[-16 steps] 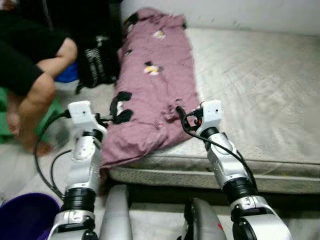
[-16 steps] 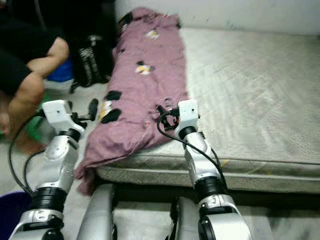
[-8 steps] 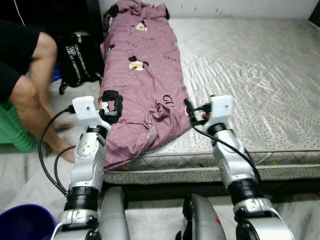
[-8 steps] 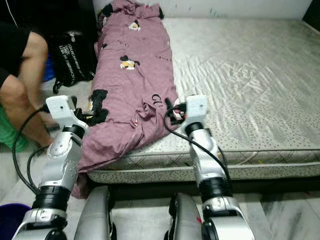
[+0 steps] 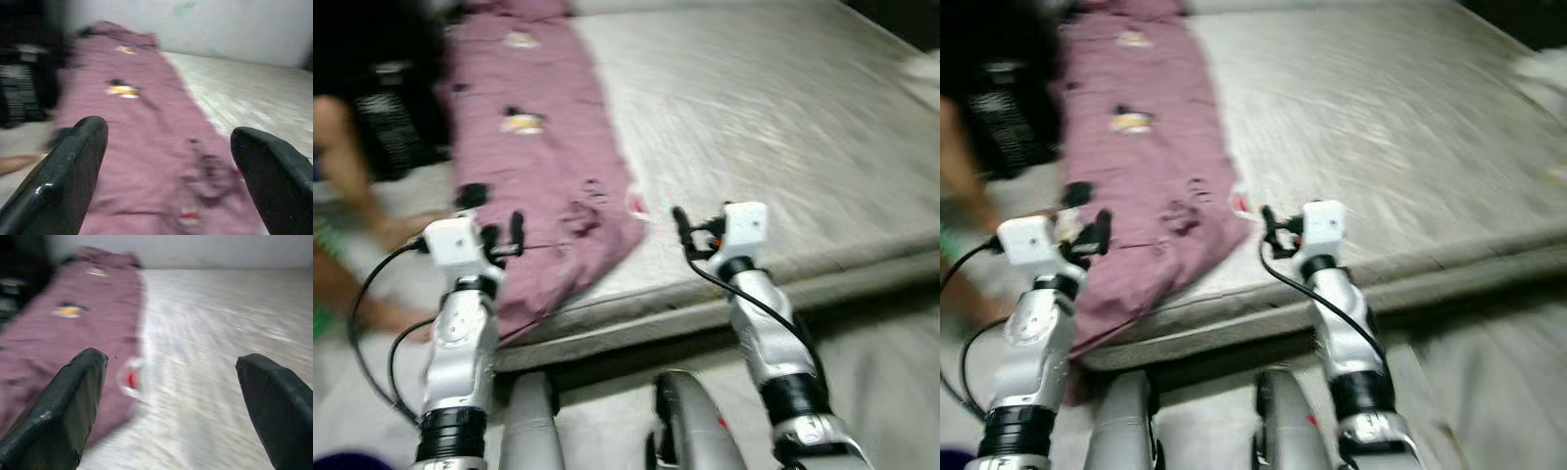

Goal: Clean up the room

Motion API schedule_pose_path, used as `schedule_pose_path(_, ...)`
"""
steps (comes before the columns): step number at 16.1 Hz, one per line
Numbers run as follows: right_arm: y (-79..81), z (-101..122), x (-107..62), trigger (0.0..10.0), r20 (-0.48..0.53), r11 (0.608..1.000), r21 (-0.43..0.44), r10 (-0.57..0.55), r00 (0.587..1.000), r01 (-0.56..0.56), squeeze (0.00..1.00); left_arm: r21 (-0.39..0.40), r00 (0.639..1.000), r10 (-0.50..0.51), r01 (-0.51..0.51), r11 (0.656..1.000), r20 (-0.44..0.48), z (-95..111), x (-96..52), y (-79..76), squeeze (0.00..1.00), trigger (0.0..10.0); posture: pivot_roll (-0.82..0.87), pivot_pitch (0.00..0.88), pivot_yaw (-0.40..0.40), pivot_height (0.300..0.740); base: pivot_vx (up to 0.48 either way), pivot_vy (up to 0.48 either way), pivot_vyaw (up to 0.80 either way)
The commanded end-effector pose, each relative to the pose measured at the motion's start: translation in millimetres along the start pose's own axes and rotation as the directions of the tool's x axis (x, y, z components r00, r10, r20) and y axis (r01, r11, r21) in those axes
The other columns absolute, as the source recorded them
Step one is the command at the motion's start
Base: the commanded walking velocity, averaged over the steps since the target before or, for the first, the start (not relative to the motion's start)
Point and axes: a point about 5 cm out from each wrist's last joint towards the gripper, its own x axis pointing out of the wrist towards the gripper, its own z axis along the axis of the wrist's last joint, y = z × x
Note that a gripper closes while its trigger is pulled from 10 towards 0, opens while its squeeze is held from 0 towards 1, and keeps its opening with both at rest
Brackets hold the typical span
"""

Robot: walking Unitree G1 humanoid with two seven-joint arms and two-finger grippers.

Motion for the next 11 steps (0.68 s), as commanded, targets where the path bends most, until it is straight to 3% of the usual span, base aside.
schedule_pose_path(1, -2.6, -0.2, -4.6, 10.0, -0.009, 1.0, 0.002, -0.018, 1.0, 0.018, 0.0, 0.009, 1.0, 0.003, -0.003, 1.0, -0.018, -1.7, -0.9, -0.6, 0.0, 10.0, 0.01, 0.148, -0.032, 0.606, 0.0, 0.0, -0.8)
schedule_pose_path(3, -4.1, -0.3, -10.4, 10.0, -0.014, 1.0, 0.007, -0.02, 1.0, 0.02, 0.0, -0.002, 1.0, 0.016, -0.016, 1.0, -0.027, -2.5, -2.5, -1.3, 0.0, 10.0, 0.0, 0.161, -0.032, 0.606, 0.0, 0.0, -0.71)
schedule_pose_path(5, -4.5, 0.0, -12.7, 10.0, -0.022, 1.0, -0.002, -0.016, 1.0, 0.016, 0.0, 0.028, 0.999, 0.037, -0.036, 0.999, -0.034, -3.0, -1.1, -2.8, 0.0, 10.0, -0.01, 0.176, -0.03, 0.606, 0.0, 0.0, 0.0)
schedule_pose_path(8, -4.7, -0.6, -15.9, 10.0, -0.032, 1.0, 0.003, -0.015, 0.999, 0.016, 0.0, 0.0, 0.992, 0.107, -0.107, 0.994, -0.067, -6.9, -2.4, 4.0, 0.0, 10.0, -0.01, 0.176, -0.027, 0.606, 0.0, 0.0, 0.0)
schedule_pose_path(11, -3.3, -0.9, -17.6, 10.0, -0.047, 1.0, 0.001, -0.005, 0.999, 0.005, 0.0, 0.021, 0.975, 0.2, -0.199, 0.98, -0.099, -10.3, -3.7, 16.9, 0.0, 10.0, -0.01, 0.175, -0.027, 0.576, 0.0, 0.0, 0.0)
